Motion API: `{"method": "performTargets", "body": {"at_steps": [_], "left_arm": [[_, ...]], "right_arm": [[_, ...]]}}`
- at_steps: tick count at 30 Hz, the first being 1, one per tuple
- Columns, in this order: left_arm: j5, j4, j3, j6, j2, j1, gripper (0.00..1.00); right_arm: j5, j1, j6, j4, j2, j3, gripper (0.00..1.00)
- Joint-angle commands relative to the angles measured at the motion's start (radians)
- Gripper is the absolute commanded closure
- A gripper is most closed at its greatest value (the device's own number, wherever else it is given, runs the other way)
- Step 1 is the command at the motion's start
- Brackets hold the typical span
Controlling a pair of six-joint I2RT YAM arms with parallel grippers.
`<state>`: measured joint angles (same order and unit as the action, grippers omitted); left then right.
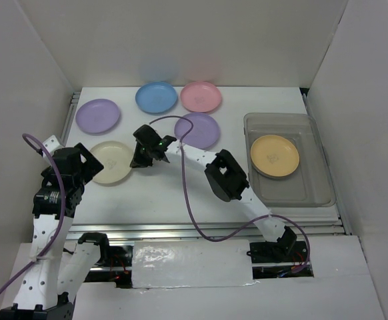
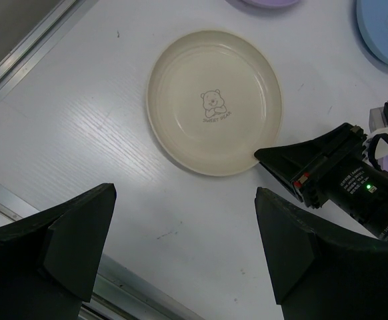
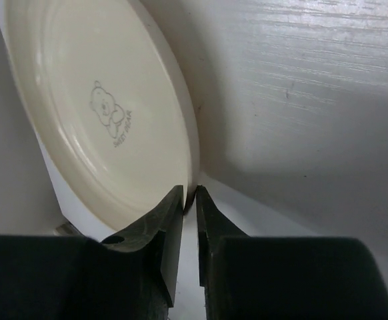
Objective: Place the plates into the plastic bin on the countertop
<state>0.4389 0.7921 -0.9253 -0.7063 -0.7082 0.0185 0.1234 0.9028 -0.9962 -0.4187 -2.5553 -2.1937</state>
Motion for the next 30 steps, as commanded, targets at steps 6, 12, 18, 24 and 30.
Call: {"method": "performTargets", "body": {"at_steps": [6,12,18,24,30], "left_arm": [[0.001,-0.027,-0.007,0.021,0.012,0.005,0.01],[0.007,-0.027,-0.009,0.022,0.016,0.005,0.01],[-0.017,-0.040,-0.003,0.037,0.024,0.005,0.01],[-0.058,-0.057,0.002,0.057,0.007,0.005,0.01],[-0.095,-0.070,0.006,0.073,-0.011,0.005,0.01]], "right_arm": [[0.009,-0.021,0.011,0.014,0.053,0.087,1.00],[-0.066,-0.036,0.044,0.188,0.383,0.491,1.00],[-0.117,-0.180,0.128,0.203,0.861,0.840,1.00],[-0.175,-0.502,0.198,0.017,1.223,1.052,1.00],[-0.188,-0.948,0.258,-0.062,1.388,1.209,1.00]]}}
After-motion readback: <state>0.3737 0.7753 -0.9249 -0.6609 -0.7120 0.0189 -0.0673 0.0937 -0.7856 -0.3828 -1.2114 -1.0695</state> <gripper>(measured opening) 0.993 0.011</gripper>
